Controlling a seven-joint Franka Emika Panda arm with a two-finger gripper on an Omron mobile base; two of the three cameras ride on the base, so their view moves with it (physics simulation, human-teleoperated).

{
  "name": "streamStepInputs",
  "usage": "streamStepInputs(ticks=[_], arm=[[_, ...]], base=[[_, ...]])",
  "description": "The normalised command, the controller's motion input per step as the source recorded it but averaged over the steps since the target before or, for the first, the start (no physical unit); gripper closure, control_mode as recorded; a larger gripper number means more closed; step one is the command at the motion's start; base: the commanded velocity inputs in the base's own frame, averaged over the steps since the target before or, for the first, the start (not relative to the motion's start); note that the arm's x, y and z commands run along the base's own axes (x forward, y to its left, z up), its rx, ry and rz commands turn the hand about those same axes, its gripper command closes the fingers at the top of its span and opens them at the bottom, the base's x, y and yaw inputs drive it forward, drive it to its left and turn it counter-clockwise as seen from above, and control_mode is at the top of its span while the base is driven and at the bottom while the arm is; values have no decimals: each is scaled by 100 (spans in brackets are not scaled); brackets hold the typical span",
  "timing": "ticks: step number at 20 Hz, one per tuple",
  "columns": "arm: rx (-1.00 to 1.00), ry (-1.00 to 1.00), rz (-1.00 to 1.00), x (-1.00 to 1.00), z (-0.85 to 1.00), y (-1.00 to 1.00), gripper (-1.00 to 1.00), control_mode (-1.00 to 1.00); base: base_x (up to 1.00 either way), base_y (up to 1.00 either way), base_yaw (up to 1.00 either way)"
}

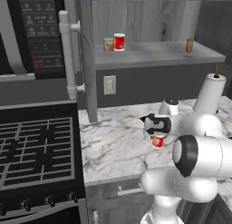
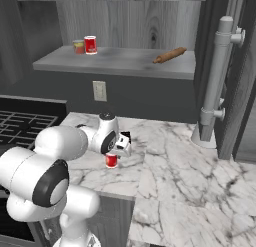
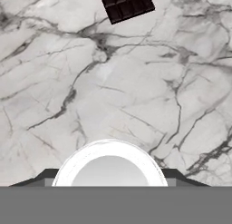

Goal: Pick the cans from the counter and place them in their designated side in the cabinet.

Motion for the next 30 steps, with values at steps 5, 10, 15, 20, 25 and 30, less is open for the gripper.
streamStepInputs(ticks=[5, 10, 15, 20, 25, 30], arm=[[5, -13, 0, -15, 24, 0, 100, -100], [6, -15, 1, -13, 44, 2, 100, -100], [5, -18, 3, -18, 49, 15, 100, -100], [4, -16, 4, -18, 53, 20, 100, -100], [1, -15, 4, -19, 49, 27, 100, -100], [0, -14, 4, -16, 47, 27, 100, -100]], base=[[0, 0, 0], [0, 0, 0], [0, 0, 0], [0, 0, 0], [0, 0, 0], [0, 0, 0]])
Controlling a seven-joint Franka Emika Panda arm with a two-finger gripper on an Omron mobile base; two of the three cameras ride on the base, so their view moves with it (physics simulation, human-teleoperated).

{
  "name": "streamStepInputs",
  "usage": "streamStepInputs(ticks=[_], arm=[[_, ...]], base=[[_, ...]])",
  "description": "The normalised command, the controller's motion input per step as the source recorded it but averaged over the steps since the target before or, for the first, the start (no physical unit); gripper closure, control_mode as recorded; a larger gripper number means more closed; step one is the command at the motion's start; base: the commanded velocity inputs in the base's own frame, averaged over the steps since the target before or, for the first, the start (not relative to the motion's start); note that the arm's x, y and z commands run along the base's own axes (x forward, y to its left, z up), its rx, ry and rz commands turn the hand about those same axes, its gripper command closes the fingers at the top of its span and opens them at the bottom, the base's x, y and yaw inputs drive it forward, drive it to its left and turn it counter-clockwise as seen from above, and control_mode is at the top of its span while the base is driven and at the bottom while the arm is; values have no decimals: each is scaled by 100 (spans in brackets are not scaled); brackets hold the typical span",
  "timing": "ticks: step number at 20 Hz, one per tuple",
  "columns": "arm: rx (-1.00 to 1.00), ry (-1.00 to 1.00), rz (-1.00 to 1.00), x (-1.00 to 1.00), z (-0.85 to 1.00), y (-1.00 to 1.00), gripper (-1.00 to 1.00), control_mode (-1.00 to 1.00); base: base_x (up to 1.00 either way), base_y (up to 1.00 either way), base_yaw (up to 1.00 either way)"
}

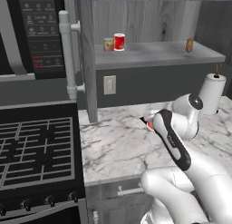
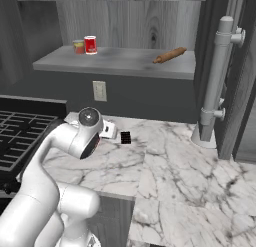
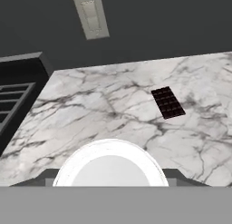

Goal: Pick the cans from the counter and place them in their designated side in the cabinet.

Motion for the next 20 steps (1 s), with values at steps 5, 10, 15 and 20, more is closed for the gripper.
streamStepInputs(ticks=[5, 10, 15, 20], arm=[[0, -13, 4, -8, 43, 28, 100, -100], [0, -3, 4, -30, 38, 8, 100, -100], [-3, 5, 4, -40, 29, 2, 100, -100], [-3, 3, 3, -40, 25, 5, 100, -100]], base=[[0, 0, 0], [0, 0, 0], [0, 0, 0], [0, 0, 0]])
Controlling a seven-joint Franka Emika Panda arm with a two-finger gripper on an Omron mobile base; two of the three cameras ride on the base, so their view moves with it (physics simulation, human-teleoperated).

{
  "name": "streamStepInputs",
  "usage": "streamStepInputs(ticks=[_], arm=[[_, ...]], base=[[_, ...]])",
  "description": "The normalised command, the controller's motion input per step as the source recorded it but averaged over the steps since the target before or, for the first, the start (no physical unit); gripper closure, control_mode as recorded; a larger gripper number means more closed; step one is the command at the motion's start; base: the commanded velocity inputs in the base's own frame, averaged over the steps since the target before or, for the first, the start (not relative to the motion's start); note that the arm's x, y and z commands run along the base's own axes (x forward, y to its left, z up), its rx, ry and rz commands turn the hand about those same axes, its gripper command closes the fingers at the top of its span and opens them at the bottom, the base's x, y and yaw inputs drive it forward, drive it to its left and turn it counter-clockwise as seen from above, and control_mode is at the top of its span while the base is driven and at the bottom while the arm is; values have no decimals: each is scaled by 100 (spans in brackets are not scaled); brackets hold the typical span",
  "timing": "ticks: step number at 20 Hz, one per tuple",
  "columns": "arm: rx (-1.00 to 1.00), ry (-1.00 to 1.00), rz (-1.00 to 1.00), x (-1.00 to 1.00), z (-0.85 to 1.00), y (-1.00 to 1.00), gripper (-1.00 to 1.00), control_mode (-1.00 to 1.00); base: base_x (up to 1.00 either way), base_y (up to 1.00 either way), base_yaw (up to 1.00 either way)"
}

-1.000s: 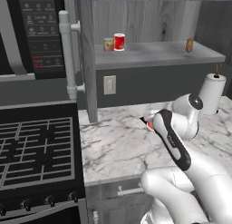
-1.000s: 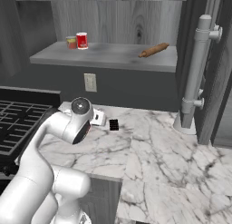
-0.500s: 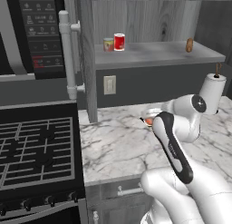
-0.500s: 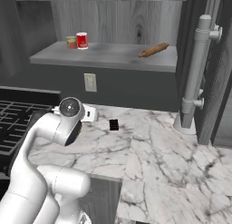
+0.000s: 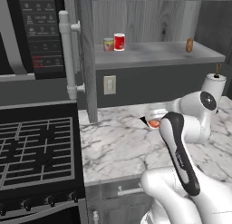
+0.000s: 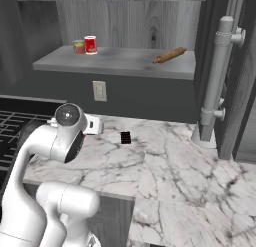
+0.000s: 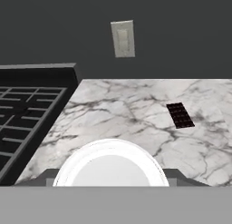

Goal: Pick the cans from the counter and place them in their designated side in the cabinet.

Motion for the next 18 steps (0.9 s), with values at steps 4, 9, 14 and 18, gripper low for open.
streamStepInputs(ticks=[4, 9, 14, 18], arm=[[-2, 0, 3, -36, 25, 11, 100, -100], [-1, -1, 3, -28, 29, 12, 100, -100], [-1, -1, 3, -25, 38, 6, 100, -100], [-1, 0, 3, -19, 44, 1, 100, -100]], base=[[0, 0, 0], [0, 0, 0], [0, 0, 0], [0, 0, 0]])
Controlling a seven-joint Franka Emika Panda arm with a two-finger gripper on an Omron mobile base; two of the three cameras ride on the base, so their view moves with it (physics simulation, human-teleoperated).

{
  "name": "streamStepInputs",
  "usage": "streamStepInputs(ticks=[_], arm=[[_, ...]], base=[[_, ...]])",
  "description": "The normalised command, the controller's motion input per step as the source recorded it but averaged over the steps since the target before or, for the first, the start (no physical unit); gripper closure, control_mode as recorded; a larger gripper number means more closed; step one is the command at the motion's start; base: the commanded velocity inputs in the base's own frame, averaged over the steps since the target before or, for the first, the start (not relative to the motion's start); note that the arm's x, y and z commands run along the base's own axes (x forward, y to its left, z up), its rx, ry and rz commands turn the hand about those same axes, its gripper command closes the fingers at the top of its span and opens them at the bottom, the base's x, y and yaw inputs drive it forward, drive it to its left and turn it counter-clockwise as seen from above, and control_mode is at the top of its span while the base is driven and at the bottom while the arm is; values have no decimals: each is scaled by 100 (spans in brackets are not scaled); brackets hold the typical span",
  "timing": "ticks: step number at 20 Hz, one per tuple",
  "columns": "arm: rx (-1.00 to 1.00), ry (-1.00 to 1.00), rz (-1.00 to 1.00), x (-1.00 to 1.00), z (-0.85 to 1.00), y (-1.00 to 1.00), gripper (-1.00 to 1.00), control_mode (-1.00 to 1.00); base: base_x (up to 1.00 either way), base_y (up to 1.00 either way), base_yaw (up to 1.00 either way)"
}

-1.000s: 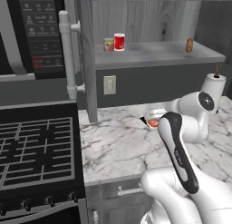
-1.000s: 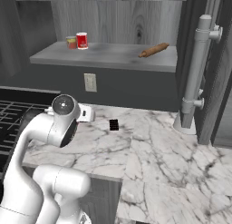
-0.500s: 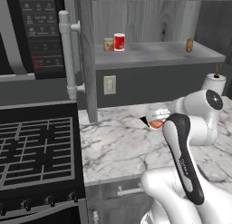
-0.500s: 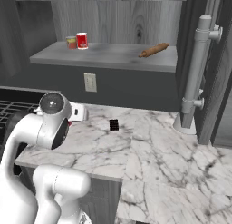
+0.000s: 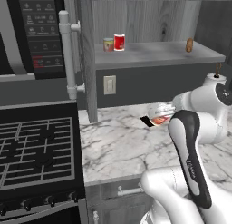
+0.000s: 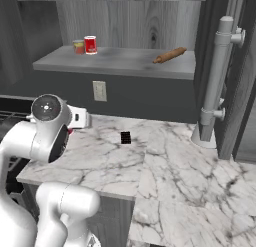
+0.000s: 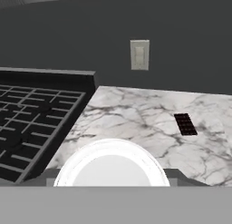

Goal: Pick the cans from the counter and place them in their designated side in the cabinet.

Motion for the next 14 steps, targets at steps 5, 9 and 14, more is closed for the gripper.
streamStepInputs(ticks=[5, 9, 14], arm=[[0, -7, 2, -2, 47, 7, 100, -100], [0, -10, 0, 1, 43, 9, 100, -100], [0, -11, 0, 10, 36, 6, 100, -100]], base=[[0, 0, 0], [0, 0, 0], [0, 0, 0]])
